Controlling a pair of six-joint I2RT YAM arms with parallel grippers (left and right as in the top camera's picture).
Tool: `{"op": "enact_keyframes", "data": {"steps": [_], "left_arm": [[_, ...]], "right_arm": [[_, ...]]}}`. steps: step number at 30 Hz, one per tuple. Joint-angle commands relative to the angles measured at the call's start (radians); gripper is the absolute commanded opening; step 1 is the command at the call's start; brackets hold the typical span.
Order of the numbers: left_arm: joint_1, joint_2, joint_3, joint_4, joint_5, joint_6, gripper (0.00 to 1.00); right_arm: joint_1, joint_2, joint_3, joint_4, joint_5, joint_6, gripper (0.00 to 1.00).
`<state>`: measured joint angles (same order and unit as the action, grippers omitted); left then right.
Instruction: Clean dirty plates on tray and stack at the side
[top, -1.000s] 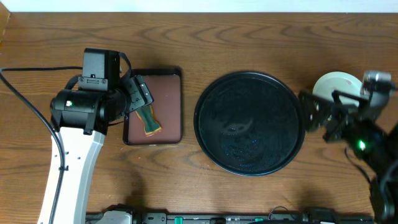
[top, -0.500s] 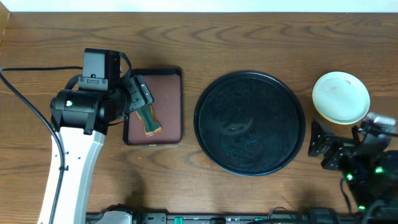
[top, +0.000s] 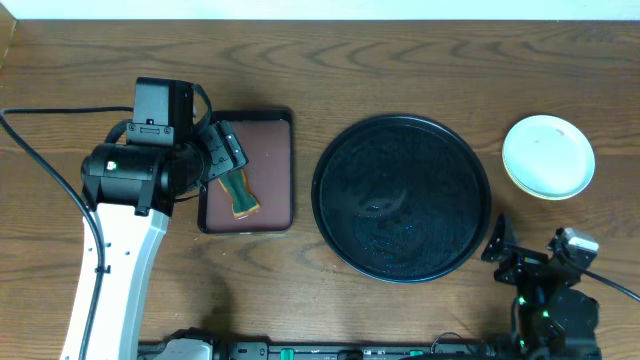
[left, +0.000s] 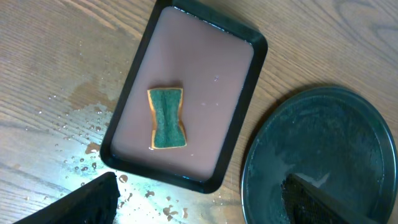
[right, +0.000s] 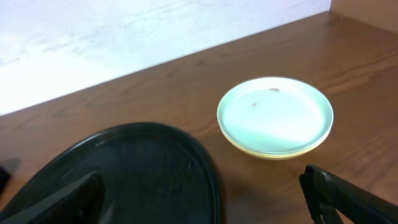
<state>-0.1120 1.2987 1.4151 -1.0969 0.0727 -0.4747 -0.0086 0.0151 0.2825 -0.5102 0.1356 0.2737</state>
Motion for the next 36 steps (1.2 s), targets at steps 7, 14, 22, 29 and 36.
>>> {"op": "enact_keyframes", "data": {"steps": [7, 14, 22, 29, 36], "left_arm": [[0.003, 0.002, 0.003, -0.002, -0.005, -0.009, 0.85], [0.003, 0.002, 0.003, -0.002, -0.005, -0.009, 0.85], [0.003, 0.002, 0.003, -0.002, -0.005, -0.009, 0.85], [0.003, 0.002, 0.003, -0.002, -0.005, -0.009, 0.85], [0.002, -0.108, -0.031, -0.028, -0.095, 0.109, 0.85]], "right_arm": [[0.007, -0.01, -0.221, 0.322, 0.013, 0.014, 0.99], [0.008, -0.01, -0.278, 0.454, 0.013, 0.013, 0.99], [0.008, -0.01, -0.277, 0.454, 0.013, 0.013, 0.99], [0.008, -0.01, -0.277, 0.454, 0.014, 0.013, 0.99], [0.008, -0.01, -0.277, 0.454, 0.013, 0.013, 0.99]]}}
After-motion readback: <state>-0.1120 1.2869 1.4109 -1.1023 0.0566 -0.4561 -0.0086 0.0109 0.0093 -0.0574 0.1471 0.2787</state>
